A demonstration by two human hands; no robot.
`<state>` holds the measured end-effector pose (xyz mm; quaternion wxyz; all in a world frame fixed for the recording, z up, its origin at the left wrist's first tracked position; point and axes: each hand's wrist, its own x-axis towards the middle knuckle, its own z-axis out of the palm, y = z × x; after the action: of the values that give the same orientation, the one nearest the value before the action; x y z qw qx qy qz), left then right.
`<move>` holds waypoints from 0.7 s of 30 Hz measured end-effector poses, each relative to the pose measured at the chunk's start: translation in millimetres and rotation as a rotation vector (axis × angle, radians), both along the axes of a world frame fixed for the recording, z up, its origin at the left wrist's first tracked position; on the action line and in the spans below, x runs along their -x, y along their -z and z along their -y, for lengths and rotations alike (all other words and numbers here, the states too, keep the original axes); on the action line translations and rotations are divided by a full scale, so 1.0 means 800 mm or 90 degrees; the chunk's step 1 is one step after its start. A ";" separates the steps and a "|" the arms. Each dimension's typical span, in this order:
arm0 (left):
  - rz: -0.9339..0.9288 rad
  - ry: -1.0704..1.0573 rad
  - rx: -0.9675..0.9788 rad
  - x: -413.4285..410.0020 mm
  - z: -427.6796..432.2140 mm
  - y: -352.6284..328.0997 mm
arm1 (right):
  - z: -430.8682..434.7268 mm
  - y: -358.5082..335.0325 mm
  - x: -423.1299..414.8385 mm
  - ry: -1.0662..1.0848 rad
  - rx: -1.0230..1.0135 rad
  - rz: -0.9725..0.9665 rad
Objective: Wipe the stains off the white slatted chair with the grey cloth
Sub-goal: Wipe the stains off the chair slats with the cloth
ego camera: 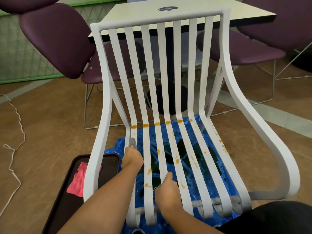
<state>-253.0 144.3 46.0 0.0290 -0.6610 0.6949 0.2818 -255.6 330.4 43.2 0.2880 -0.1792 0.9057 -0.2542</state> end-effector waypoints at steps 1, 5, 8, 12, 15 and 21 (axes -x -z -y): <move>0.003 0.008 0.006 -0.003 -0.003 -0.001 | 0.000 0.000 0.000 0.001 0.000 0.000; -0.012 0.048 0.051 -0.018 -0.021 -0.003 | 0.000 0.001 -0.001 0.007 0.010 0.001; -0.018 0.037 0.066 -0.033 -0.044 -0.003 | -0.001 0.001 0.000 0.009 0.020 0.016; -0.018 0.014 0.057 -0.064 -0.076 -0.002 | -0.001 -0.004 -0.001 0.007 0.026 0.025; -0.002 0.019 0.063 -0.090 -0.104 0.003 | -0.001 -0.005 -0.001 0.006 0.033 0.024; -0.030 0.002 0.047 -0.120 -0.136 0.002 | -0.002 -0.008 -0.004 0.006 0.036 0.018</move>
<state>-156.8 253.4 44.7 -0.0116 -0.6536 0.7065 0.2713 -252.6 332.1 49.4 0.2944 -0.1790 0.8950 -0.2833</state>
